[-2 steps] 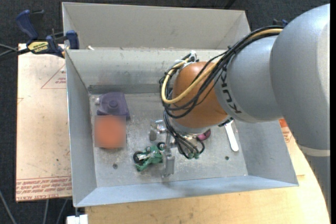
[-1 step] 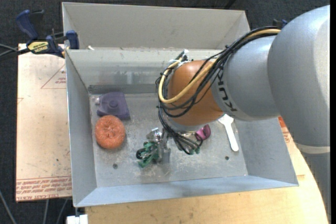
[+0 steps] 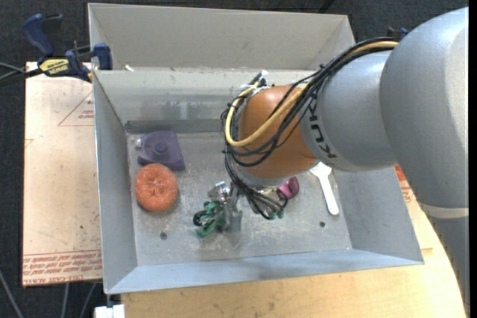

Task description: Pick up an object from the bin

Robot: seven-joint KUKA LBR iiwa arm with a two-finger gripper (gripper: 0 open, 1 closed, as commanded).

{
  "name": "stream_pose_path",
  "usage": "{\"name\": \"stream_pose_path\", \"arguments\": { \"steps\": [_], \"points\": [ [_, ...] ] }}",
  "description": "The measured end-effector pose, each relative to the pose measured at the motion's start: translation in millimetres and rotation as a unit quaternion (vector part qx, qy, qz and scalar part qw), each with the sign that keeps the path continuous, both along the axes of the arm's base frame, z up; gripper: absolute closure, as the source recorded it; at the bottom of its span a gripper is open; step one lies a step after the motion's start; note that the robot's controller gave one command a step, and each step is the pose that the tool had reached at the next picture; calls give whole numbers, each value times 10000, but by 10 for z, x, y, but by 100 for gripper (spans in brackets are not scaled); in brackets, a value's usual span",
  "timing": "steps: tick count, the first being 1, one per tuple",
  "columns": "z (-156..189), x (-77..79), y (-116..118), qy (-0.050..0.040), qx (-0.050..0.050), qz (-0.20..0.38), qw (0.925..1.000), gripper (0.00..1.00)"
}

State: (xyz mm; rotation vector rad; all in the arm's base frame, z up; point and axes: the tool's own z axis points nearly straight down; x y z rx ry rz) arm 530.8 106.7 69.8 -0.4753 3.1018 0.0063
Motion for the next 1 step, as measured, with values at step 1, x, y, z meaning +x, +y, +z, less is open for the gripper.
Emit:
{"name": "stream_pose_path", "arguments": {
  "steps": [1],
  "points": [
    [35, -11, -2, 17, -4, -1, 10000, 100]
  ]
}}
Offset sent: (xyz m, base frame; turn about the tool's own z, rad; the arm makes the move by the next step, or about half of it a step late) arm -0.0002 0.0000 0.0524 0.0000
